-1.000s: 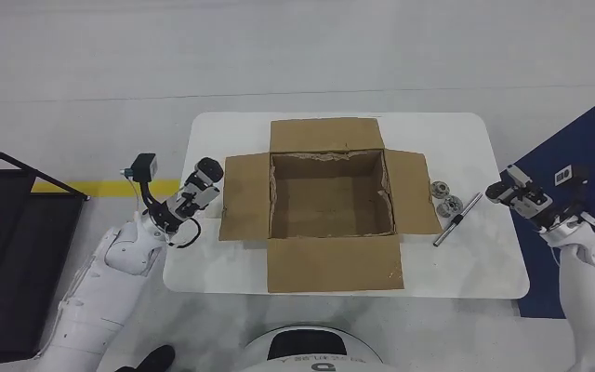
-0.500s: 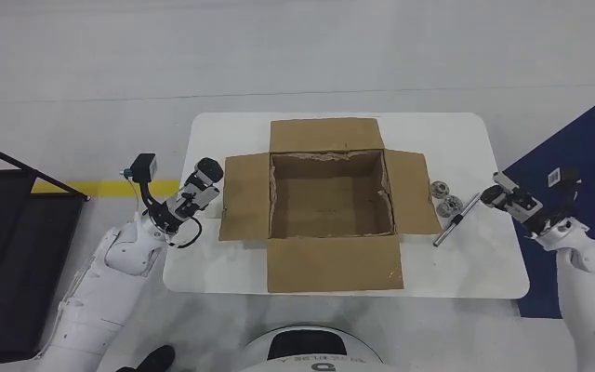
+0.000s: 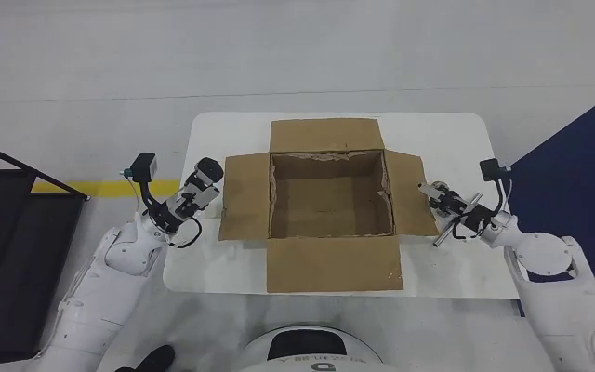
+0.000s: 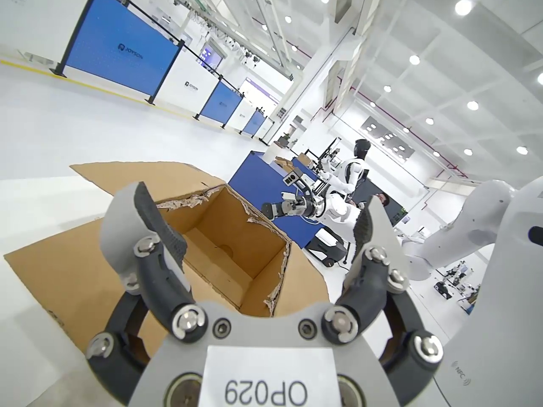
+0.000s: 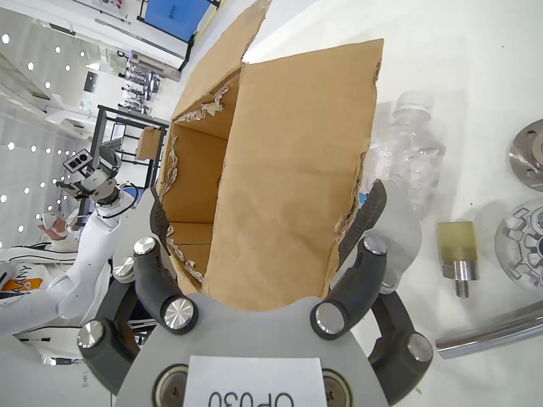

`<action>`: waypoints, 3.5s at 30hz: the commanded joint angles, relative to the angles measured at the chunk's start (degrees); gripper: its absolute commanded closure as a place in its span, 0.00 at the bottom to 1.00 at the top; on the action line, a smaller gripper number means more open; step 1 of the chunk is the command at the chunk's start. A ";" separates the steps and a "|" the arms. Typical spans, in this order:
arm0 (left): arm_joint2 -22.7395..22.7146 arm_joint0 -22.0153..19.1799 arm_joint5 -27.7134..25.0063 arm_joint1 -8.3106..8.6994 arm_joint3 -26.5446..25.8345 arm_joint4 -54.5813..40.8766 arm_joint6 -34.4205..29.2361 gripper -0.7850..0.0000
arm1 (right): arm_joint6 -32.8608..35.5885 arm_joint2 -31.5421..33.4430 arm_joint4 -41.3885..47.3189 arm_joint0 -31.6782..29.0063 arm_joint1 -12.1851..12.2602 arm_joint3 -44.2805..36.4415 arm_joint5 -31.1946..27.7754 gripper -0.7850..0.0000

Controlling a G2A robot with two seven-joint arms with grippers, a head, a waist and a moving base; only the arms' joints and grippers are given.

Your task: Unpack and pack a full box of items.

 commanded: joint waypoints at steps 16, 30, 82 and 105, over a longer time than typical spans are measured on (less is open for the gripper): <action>0.00 0.00 0.00 0.00 0.00 0.00 0.00 0.00 | 6.98 -11.13 -1.65 8.24 -0.81 -0.69 2.34 0.00; 0.00 0.00 0.00 0.00 0.00 0.00 0.00 0.00 | 11.98 -25.29 2.20 20.93 -3.13 3.86 9.02 0.05; 0.00 0.00 0.00 0.00 0.00 0.00 0.00 0.00 | -5.00 10.88 -7.63 -6.97 0.95 5.58 5.11 0.07; 0.00 0.00 0.00 0.00 0.00 0.00 0.00 0.00 | 0.05 2.06 -19.73 3.54 0.78 8.87 20.03 0.32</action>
